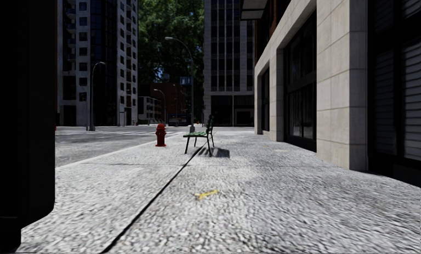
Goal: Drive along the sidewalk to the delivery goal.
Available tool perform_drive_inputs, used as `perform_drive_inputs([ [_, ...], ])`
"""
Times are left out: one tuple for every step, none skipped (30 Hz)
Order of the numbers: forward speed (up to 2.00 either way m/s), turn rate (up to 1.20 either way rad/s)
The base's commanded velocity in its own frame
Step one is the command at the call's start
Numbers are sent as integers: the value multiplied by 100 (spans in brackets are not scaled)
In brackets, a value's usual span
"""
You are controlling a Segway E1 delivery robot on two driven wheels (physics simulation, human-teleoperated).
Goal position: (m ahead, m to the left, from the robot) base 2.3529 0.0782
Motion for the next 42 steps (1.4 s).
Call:
perform_drive_inputs([
  [200, 21],
  [200, 21],
  [200, 21],
  [200, 21],
  [200, 21],
  [200, 21],
  [200, 21],
  [200, 21],
  [200, 21],
  [200, 21],
  [200, 21],
  [200, 21],
  [153, 22],
  [153, 22],
  [150, 22],
  [142, 22],
  [136, 22],
  [133, 22],
  [133, 22],
  [130, 22],
  [128, 22],
  [127, 22],
  [127, 22],
  [127, 23],
  [126, 24],
  [126, 24],
  [126, 24],
  [126, 24],
  [126, 24],
  [126, 24],
  [126, 24],
  [126, 24],
  [126, 24],
  [125, 24],
  [125, 24],
  [125, 24],
  [121, 24],
  [116, 14],
  [106, 0],
  [97, 0],
  [97, 0],
  [84, 0],
])
